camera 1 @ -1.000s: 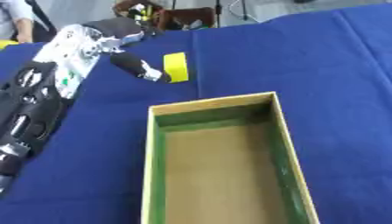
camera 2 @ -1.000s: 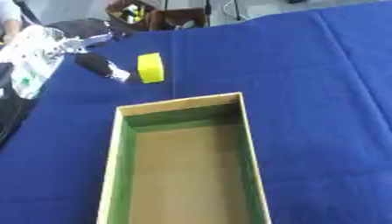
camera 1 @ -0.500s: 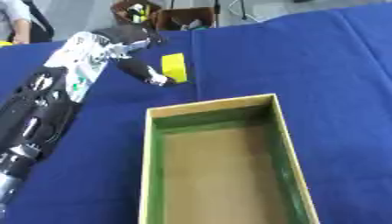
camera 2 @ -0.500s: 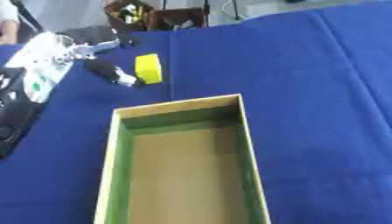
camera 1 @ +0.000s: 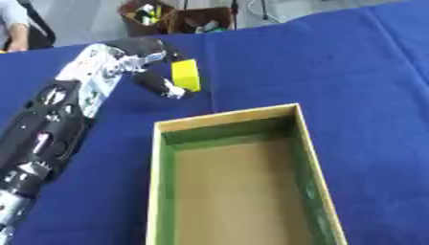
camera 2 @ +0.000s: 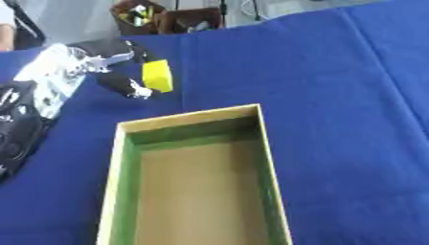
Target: Pick up objects on the table and place them in the box.
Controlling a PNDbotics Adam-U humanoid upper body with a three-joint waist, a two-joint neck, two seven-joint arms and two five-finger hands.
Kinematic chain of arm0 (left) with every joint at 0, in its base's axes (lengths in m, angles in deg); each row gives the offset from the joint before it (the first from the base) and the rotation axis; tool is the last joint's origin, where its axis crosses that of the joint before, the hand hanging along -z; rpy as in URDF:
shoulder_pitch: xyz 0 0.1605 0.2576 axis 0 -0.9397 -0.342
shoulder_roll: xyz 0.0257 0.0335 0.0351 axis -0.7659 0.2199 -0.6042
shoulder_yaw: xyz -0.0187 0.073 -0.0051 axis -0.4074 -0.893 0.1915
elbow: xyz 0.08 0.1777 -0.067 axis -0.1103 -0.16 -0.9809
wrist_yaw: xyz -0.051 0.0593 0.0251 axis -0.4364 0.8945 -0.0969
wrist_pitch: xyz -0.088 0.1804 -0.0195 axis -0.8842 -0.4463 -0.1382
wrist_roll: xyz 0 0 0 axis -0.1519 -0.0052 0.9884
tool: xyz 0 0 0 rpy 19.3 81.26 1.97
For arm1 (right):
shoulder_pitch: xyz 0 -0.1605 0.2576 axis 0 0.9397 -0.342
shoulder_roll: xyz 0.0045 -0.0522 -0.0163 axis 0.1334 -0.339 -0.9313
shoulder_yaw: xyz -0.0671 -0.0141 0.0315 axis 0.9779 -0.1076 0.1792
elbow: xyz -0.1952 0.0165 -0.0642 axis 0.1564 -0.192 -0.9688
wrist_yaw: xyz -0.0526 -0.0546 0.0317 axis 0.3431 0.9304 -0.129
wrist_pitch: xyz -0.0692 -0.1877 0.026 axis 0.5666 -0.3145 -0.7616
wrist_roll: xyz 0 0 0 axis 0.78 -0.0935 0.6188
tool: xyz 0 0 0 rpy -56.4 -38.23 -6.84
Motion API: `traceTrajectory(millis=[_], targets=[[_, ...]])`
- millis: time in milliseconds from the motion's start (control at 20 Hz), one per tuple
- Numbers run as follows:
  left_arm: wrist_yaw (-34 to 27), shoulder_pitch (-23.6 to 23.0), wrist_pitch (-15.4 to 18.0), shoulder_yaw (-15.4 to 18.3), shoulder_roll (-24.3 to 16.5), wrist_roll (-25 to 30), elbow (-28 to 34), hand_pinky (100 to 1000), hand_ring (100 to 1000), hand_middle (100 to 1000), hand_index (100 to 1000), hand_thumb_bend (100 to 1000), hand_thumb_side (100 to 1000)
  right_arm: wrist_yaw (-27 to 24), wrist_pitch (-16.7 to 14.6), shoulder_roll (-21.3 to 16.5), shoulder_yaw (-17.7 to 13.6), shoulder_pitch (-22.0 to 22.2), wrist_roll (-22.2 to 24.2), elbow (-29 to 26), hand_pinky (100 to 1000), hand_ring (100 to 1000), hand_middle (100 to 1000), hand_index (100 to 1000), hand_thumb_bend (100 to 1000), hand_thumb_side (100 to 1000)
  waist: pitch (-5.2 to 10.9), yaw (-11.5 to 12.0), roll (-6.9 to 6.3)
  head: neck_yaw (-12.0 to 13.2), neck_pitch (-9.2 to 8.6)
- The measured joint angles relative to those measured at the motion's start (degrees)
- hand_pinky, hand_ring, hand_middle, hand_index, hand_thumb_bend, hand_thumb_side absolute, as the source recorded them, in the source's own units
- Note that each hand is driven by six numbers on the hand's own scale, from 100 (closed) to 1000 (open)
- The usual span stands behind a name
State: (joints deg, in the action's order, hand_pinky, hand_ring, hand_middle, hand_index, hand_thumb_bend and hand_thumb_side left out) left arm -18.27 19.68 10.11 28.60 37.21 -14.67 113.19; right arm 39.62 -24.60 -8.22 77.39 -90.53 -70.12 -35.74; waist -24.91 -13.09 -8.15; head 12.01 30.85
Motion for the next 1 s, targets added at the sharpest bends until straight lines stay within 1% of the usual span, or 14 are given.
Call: traceTrajectory(millis=[350,450,600,750,800,1000], targets=[[1.4,0.4,0.0,0.6,0.0,-1.0,-0.6,670,801,799,929,533,750,0.1,0.4,0.4,0.3,-0.4,0.4,0.0,752,783,629,805,146,627,-0.59,-0.4,-0.32,0.3,-0.75],[1.4,0.4,-0.1,0.7,0.0,-1.5,-0.6,652,784,769,901,479,739,0.2,0.5,0.5,0.3,-0.4,0.5,0.0,752,783,629,805,149,628,-0.66,-0.6,-0.41,0.3,-0.77],[0.7,0.4,-0.3,0.8,0.0,-2.5,-0.6,641,775,760,891,467,736,0.3,0.6,0.6,0.4,-0.4,0.7,0.0,753,784,628,805,151,629,-0.87,-0.6,-0.43,0.3,-0.78],[-1.0,0.4,-0.4,0.8,0.0,-3.4,-0.5,626,757,729,863,450,721,0.4,0.9,0.8,0.4,-0.4,0.8,0.0,754,784,628,806,154,630,-0.9,-0.6,-0.58,0.3,-0.78],[-1.4,0.4,-0.4,0.8,0.0,-3.6,-0.5,617,742,693,839,448,713,0.4,0.9,0.9,0.4,-0.4,0.9,0.0,754,784,628,806,154,630,-0.91,-0.6,-0.59,0.3,-0.78],[-2.0,0.4,-0.4,0.8,0.0,-3.7,-0.5,581,698,611,777,424,688,0.4,1.1,1.0,0.6,-0.6,0.8,0.0,754,784,628,806,153,630,-1.06,-0.6,-0.6,0.4,-0.78]])
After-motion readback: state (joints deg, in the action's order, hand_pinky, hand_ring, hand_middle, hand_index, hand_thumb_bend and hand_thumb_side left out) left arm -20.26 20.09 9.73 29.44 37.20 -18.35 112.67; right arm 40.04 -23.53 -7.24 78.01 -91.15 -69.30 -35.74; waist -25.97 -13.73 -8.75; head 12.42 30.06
